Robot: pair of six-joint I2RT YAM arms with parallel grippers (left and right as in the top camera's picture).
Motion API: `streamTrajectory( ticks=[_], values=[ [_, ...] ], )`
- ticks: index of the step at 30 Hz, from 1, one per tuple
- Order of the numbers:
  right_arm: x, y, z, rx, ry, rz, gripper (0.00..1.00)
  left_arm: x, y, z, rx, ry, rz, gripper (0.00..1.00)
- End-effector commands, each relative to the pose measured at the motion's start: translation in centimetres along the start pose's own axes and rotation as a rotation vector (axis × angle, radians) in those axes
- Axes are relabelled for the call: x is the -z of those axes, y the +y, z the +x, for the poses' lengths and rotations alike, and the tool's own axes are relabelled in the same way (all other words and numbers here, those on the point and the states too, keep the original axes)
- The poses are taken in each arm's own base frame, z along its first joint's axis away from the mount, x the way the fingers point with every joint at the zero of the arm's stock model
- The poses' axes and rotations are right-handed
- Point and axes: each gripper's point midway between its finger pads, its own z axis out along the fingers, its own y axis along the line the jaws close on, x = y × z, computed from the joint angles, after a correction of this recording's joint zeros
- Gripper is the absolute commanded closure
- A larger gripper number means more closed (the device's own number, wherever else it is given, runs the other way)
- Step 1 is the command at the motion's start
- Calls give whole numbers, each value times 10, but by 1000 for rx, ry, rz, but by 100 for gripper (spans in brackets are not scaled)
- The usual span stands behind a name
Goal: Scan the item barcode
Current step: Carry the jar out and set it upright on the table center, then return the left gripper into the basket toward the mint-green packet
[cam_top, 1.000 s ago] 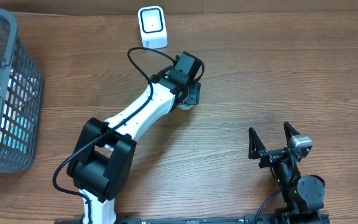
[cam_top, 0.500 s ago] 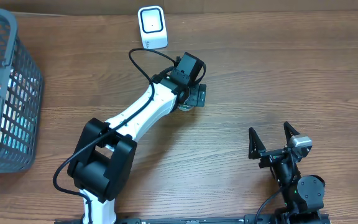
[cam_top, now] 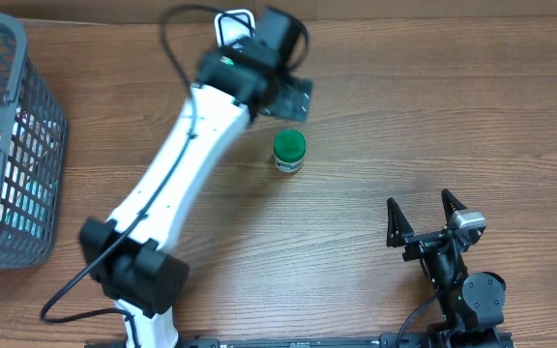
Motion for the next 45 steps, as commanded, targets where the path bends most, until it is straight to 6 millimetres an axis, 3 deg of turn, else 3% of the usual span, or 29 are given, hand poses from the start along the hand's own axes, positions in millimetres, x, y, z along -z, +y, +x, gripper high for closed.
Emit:
streamTrajectory(
  ticks=[1,6,12,17,21,25,30,38,45],
  values=[
    [0,-1,1,-2,-5,0,0,69,45,-30,39,-134,-28,0],
    [0,-1,1,-2,-5,0,0,132,138,-33,230,-213,-125,0],
    [0,-1,1,-2,-5,0,0,184,258,-4,573,-301,-223,0],
    [0,-1,1,-2,-5,0,0,198,348,47,867,-282,-344,0],
    [0,-1,1,-2,-5,0,0,196,398,93,1033,-226,-421,1],
    [0,-1,1,-2,-5,0,0,183,426,128,1123,-162,-461,2],
    [0,-1,1,-2,-5,0,0,140,443,169,1183,-35,-457,4],
    [0,-1,1,-2,-5,0,0,62,442,223,1194,122,-415,4],
    [0,-1,1,-2,-5,0,0,29,444,243,1150,145,-406,6]
  ],
)
